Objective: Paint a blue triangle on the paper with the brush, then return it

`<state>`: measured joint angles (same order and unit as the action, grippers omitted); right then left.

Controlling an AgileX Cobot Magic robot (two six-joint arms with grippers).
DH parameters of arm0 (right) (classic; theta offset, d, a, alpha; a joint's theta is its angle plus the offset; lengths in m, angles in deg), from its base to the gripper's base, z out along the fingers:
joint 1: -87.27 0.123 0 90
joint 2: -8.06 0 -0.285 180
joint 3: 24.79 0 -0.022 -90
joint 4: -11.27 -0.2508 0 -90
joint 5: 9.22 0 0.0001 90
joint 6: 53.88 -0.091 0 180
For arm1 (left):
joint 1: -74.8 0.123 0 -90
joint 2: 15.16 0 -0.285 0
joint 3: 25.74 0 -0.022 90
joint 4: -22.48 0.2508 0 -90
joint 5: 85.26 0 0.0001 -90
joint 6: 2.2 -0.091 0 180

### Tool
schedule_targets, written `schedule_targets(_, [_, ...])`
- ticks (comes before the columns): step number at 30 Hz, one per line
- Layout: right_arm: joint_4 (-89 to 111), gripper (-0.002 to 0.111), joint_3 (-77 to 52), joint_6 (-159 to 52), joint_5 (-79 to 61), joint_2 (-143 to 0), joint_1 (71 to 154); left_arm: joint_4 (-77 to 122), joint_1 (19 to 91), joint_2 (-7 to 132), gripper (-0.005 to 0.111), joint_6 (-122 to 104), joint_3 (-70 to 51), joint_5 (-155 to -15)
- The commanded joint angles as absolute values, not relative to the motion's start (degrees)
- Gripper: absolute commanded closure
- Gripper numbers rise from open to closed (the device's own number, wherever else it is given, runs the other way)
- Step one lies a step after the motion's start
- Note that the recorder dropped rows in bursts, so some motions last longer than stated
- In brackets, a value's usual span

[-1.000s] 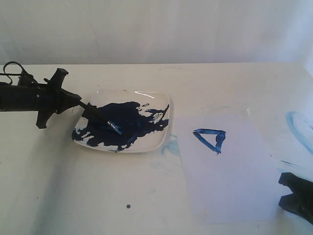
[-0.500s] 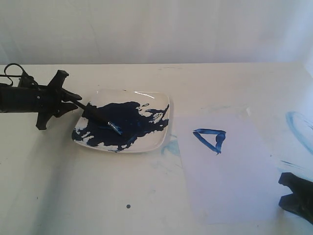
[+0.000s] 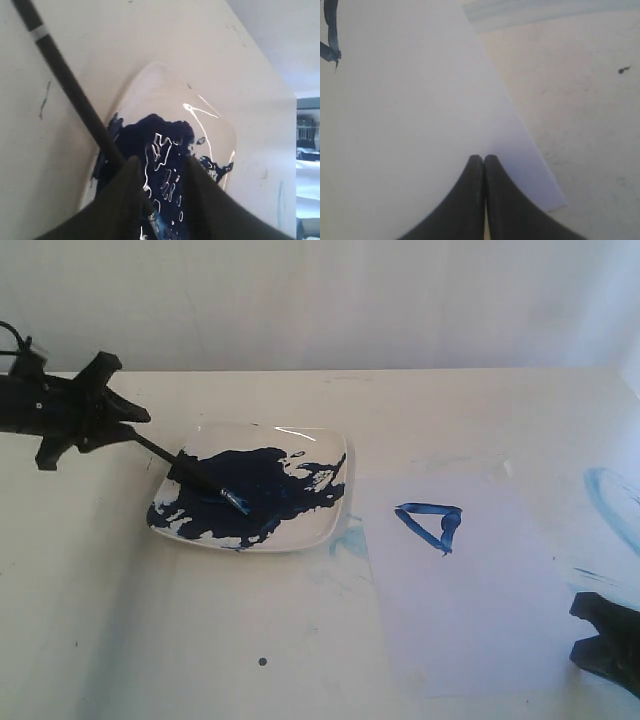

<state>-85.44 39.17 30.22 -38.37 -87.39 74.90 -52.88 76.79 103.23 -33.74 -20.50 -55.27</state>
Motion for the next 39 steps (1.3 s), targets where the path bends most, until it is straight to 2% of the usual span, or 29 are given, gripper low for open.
schedule_targets(1, [-86.4,0.108,39.8,31.4,-36.3,-87.8,74.7,-45.9,76.9,95.1,0.099,-33.4,-20.6,-53.3])
schedule_targets(3, [-86.8,0.108,39.8,31.4,-36.3,-87.8,74.7,-42.3,76.9,91.3,0.107,-32.4,-20.6,-53.3])
schedule_targets(15, [-86.9,0.108,39.8,31.4,-36.3,-87.8,74.7,0.7,76.9,63.7,0.107,-10.8,-16.7,-54.4])
schedule_targets(23, [-86.9,0.108,39.8,31.4,-36.3,-87.8,74.7,3.4,76.9,52.6,0.107,-11.6,-10.9,-60.3])
schedule_targets(29, [-86.8,0.108,39.8,31.4,-36.3,-87.8,74.7,3.2,76.8,50.6,0.107,-11.4,-10.3,-54.1])
schedule_targets(39, [-86.8,0.108,39.8,31.4,-36.3,-87.8,74.7,3.2,76.8,50.0,0.107,-11.4,-10.3,-54.3])
